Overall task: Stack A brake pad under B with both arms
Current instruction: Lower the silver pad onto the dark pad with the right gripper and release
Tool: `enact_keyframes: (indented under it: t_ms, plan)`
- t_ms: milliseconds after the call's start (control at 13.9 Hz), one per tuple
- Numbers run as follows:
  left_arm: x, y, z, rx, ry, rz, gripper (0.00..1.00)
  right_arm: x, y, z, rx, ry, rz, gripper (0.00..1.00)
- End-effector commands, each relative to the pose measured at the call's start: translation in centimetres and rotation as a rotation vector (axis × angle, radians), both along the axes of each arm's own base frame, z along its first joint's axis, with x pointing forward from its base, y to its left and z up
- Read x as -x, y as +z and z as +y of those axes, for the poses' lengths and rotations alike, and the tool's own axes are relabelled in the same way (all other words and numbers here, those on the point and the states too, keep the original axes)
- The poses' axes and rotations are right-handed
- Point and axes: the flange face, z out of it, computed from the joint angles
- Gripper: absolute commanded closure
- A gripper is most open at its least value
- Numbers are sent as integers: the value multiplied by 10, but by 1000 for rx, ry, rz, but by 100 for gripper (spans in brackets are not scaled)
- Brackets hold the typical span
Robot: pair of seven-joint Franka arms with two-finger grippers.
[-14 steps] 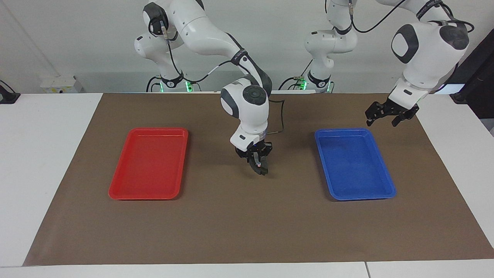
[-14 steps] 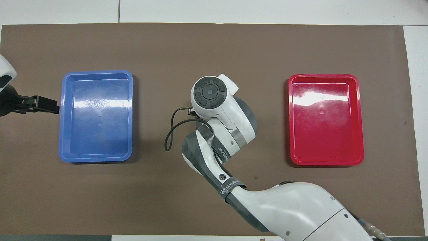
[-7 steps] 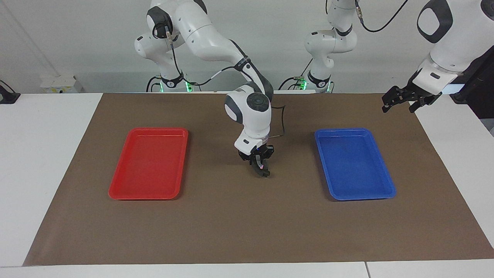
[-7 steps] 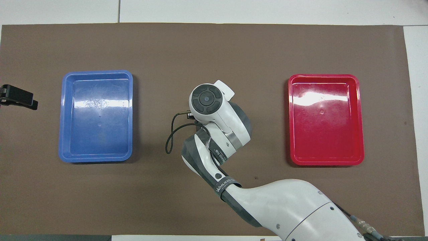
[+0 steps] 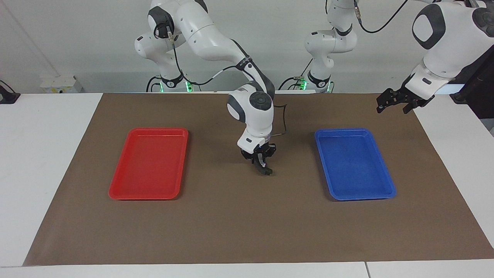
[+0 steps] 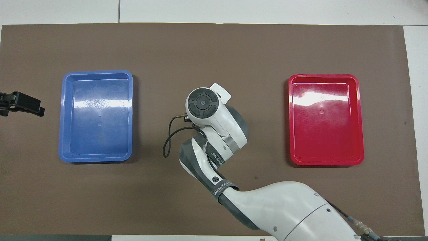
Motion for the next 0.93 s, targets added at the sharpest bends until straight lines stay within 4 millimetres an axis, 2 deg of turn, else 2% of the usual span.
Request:
enact_keyframes:
  t_ms: [0, 646, 718, 790, 862]
  plan:
    - [10, 2, -1, -4, -16, -30, 1, 4, 0, 0, -16, 16, 1, 100]
    - [8, 7, -5, -3, -15, -71, 1, 11, -13, -3, -22, 49, -6, 100]
    - [8, 7, -4, -3, -10, -70, 0, 11, -13, -4, -23, 49, -6, 91]
    - [8, 8, -4, -3, -7, -71, 0, 11, -14, -5, -24, 46, -5, 65]
    - [8, 8, -3, -3, -7, -70, 0, 12, -15, -5, -23, 47, -4, 46]
